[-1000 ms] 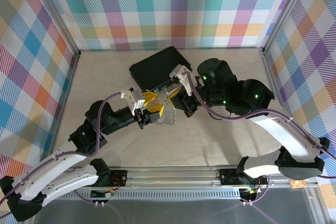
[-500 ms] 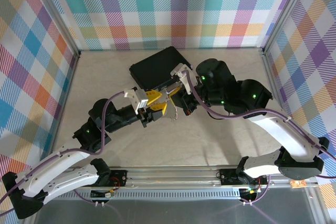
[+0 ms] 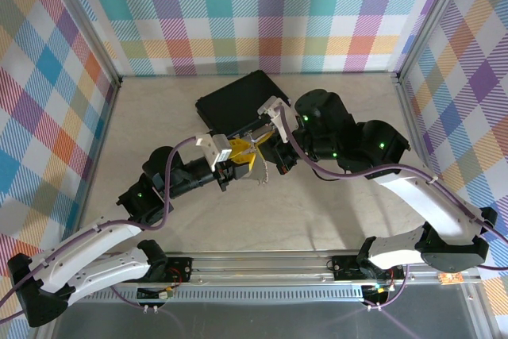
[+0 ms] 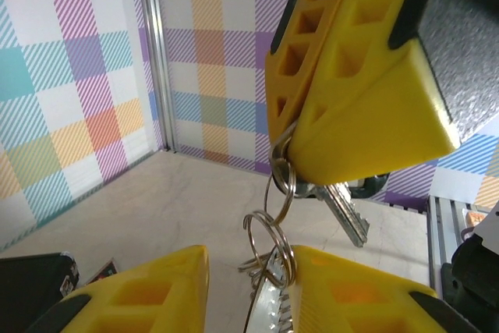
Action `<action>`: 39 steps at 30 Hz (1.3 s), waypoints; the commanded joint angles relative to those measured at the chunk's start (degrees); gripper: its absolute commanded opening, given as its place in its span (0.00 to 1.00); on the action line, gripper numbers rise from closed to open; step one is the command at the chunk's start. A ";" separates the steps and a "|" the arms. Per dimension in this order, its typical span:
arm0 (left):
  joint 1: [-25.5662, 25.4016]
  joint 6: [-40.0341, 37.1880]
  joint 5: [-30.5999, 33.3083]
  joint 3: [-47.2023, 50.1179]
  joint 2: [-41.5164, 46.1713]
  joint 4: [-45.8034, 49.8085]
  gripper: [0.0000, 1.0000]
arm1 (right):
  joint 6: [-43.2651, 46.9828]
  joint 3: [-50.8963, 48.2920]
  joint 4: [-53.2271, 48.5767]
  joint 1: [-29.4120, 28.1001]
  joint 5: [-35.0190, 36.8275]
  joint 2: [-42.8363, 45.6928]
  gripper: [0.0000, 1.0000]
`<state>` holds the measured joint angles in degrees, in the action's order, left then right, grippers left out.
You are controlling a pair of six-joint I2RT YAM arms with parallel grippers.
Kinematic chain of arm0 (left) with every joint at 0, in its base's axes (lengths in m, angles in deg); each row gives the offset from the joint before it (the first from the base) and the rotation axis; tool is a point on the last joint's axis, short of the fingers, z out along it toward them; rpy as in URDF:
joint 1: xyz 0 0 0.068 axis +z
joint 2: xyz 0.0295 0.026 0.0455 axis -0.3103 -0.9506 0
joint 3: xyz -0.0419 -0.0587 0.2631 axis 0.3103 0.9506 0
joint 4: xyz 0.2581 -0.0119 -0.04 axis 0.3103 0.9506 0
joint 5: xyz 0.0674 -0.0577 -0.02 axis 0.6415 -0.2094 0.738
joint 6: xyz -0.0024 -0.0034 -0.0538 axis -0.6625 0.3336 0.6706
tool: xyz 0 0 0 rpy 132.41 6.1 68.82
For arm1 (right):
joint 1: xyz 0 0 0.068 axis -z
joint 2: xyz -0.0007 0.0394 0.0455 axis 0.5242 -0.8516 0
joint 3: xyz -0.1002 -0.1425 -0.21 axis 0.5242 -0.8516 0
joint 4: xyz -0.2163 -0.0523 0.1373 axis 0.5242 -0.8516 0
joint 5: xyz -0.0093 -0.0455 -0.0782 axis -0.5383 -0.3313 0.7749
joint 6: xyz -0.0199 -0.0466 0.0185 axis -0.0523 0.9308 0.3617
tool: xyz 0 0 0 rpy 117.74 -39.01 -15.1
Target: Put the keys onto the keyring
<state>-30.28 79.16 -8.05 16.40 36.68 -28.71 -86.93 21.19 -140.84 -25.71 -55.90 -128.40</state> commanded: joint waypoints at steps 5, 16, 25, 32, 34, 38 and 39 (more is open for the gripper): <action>-0.78 -0.37 -0.75 -2.56 0.40 -2.94 0.16 | -0.97 -0.44 2.69 0.61 0.14 1.06 0.00; -0.82 -0.90 -1.02 -2.73 -0.08 -3.03 0.00 | -1.52 -0.68 2.38 0.71 -0.08 1.77 0.00; -0.85 -2.98 -1.36 -2.96 2.30 -2.07 0.00 | -3.26 0.27 -1.61 1.25 3.46 0.73 0.00; -0.88 -3.34 -3.25 -3.30 2.79 -1.66 0.00 | -4.83 1.19 -2.96 1.98 4.94 -0.34 0.00; -0.86 -3.34 -3.71 -3.26 3.00 -1.66 0.00 | -5.59 2.09 -4.30 2.59 4.92 -1.21 0.00; -0.76 -3.37 -4.80 -3.29 3.43 -1.25 0.00 | -6.60 3.08 -6.04 3.08 4.34 -2.59 0.00; -0.82 -3.43 -4.75 -3.20 3.61 -1.15 0.00 | -6.83 3.27 -6.22 3.17 4.02 -2.85 0.00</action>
<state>-30.28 76.34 -9.60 15.53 37.95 -26.91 -92.13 22.78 -144.07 -23.70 -54.02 -130.39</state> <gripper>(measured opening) 0.060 0.045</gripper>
